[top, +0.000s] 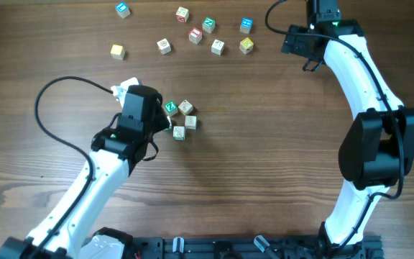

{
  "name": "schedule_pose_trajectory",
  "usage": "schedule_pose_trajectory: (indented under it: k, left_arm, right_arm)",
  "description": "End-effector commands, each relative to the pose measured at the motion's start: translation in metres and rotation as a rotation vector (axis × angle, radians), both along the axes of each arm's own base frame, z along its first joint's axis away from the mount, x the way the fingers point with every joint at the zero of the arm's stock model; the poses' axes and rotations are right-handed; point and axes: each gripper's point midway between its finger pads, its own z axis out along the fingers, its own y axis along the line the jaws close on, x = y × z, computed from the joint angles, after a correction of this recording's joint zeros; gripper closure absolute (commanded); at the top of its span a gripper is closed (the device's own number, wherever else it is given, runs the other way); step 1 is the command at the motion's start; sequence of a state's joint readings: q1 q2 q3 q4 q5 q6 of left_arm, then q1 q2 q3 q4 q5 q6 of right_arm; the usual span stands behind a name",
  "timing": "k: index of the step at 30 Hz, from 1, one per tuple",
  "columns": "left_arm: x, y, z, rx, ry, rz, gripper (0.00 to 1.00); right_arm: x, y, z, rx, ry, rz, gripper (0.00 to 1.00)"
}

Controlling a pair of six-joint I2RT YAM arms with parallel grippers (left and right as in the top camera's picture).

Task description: Form a circle

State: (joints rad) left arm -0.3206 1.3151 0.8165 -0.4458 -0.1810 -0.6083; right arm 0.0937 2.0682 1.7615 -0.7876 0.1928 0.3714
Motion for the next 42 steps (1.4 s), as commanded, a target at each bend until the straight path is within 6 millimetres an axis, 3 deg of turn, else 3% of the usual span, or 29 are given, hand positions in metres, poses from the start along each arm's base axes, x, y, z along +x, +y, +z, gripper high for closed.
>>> schedule_pose_trajectory:
  k: [1,6,9,22,38,42]
  left_arm:
    - [-0.009,-0.012,-0.027,-0.016,0.113,-0.046,0.72]
    - [-0.017,-0.028,-0.044,-0.014,0.172,-0.103,0.94]
    - [-0.022,-0.043,-0.045,0.014,0.172,-0.212,0.92]
    - [-0.032,-0.077,-0.064,0.034,0.203,-0.315,0.91]
    - [-0.027,-0.080,-0.085,0.046,0.227,-0.314,0.93]
    - [-0.022,-0.082,-0.083,0.038,0.204,-0.315,0.92]
  right_arm:
    - [0.004,-0.002,0.011,-0.017,-0.028,-0.004,0.00]
    - [0.004,-0.002,0.011,-0.017,-0.028,-0.005,0.00]
    - [0.004,-0.002,0.011,-0.017,-0.028,-0.005,0.00]
    - [0.004,-0.002,0.011,-0.017,-0.028,-0.004,0.00]
    - [0.004,-0.003,0.011,-0.018,-0.028,-0.004,0.00]
    - [0.004,-0.002,0.011,-0.017,-0.028,-0.004,0.00]
